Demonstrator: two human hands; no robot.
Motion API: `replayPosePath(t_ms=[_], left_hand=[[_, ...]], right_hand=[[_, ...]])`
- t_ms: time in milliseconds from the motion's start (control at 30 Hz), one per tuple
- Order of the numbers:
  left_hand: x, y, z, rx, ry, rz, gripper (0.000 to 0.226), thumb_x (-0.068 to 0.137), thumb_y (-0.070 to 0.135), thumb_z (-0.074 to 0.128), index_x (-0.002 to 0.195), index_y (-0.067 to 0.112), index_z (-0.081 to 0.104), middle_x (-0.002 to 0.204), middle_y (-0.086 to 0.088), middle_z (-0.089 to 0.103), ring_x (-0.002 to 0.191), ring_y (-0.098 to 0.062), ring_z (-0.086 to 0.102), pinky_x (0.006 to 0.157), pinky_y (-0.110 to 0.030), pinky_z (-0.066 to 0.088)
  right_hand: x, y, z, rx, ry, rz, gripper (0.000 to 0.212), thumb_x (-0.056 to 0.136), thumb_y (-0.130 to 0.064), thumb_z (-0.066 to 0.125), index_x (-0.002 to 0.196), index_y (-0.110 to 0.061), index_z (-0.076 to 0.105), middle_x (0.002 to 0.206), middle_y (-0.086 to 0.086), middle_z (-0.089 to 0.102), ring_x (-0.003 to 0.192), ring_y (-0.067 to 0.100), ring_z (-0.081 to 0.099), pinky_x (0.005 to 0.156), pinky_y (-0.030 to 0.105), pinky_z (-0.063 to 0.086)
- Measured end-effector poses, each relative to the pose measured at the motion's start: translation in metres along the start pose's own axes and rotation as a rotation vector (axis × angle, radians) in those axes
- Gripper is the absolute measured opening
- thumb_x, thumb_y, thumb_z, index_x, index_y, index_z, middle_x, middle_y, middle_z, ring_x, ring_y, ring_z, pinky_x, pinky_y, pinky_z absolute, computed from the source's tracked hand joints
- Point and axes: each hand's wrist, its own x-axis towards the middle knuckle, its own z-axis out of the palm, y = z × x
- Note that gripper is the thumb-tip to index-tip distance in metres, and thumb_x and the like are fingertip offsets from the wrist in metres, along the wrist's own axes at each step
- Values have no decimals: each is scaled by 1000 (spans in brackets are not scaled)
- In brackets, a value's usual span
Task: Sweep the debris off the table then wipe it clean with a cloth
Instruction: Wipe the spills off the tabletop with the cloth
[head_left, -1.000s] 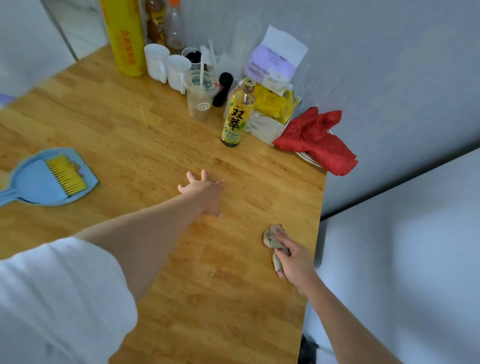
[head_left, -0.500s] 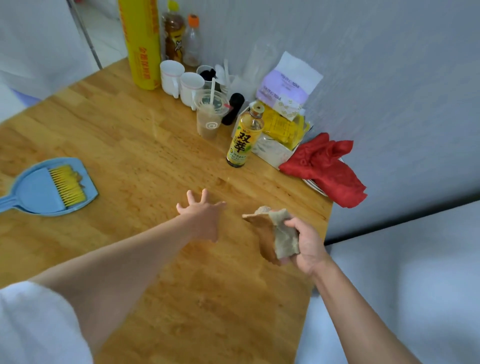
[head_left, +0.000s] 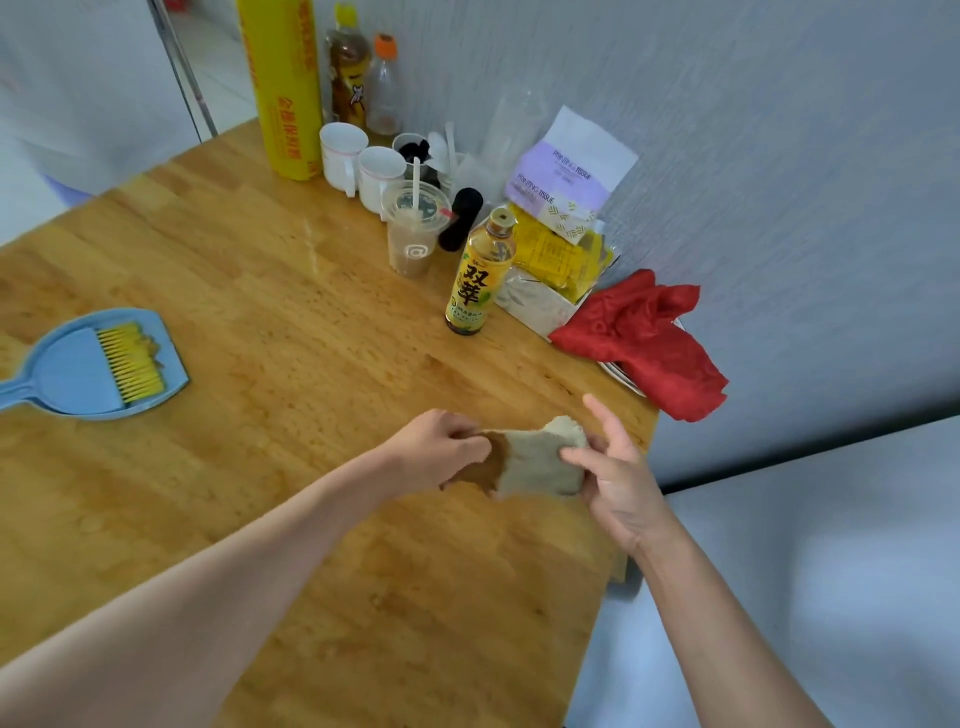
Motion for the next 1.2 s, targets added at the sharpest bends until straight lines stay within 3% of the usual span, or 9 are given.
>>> replayPosePath(t_ms=[167, 300, 500, 700, 833, 933, 1033, 1133, 1200], left_hand=[[-2, -1, -6, -378, -17, -89, 26, 69, 21, 53, 50, 25, 35, 57, 1, 30, 49, -16, 28, 47, -27, 19], [-4, 5, -9, -496, -130, -215, 12, 71, 25, 56, 60, 19, 54, 69, -10, 48, 63, -26, 51, 60, -31, 40], [1, 20, -7, -454, -274, -291, 36, 74, 33, 63, 100, 7, 65, 94, -15, 68, 85, -29, 65, 74, -35, 54], [12, 11, -11, 236, 100, -123, 49, 83, 63, 65, 114, 25, 59, 111, 6, 64, 98, -15, 62, 72, -29, 51], [-1, 11, 9, 22, -148, -7, 54, 85, 68, 58, 102, 17, 66, 89, 7, 66, 81, -10, 59, 75, -32, 47], [8, 6, 19, 108, -89, 35, 33, 85, 43, 67, 97, 12, 67, 81, 3, 62, 77, -14, 55, 69, -32, 43], [14, 9, 24, -224, -142, -81, 21, 87, 28, 64, 95, 9, 69, 90, -3, 65, 86, -18, 59, 80, -35, 49], [19, 17, 30, -527, -306, -145, 10, 98, 16, 57, 100, 13, 67, 99, -6, 67, 94, -19, 63, 86, -36, 53], [26, 18, 37, -456, -299, -151, 11, 96, 22, 62, 104, 15, 67, 103, -4, 70, 98, -20, 67, 88, -39, 56]], right_hand=[[-6, 8, -13, -189, -244, 291, 70, 81, 1, 74, 143, -19, 48, 125, 17, 69, 117, 32, 66, 102, 44, 51], [-11, 6, -10, -700, -293, 196, 26, 80, -32, 80, 104, -27, 74, 127, -5, 68, 118, 13, 59, 109, 42, 41], [-16, 18, 4, -349, -494, 81, 62, 80, -29, 77, 135, -10, 55, 128, 12, 68, 123, 30, 60, 109, 47, 44], [-25, 22, 1, -57, -433, 94, 49, 96, -26, 64, 131, 8, 56, 128, 39, 57, 111, 48, 59, 107, 69, 38], [-28, 20, 3, -23, -298, 6, 36, 98, -19, 58, 129, 0, 62, 129, 27, 63, 118, 39, 61, 111, 57, 41], [-28, 17, -1, -115, -251, -45, 28, 98, -19, 60, 123, -9, 69, 122, 17, 70, 111, 29, 67, 97, 48, 53], [-22, 14, -11, -322, -19, -161, 30, 79, -45, 79, 101, -26, 71, 102, -1, 71, 98, 15, 66, 87, 38, 53], [-16, 24, -19, -37, -168, 50, 76, 75, -56, 80, 138, -23, 52, 136, 4, 61, 128, 22, 58, 108, 42, 45], [-20, 33, -16, 42, -281, 134, 61, 89, -38, 73, 140, -11, 52, 135, 15, 63, 125, 31, 61, 105, 50, 49]])
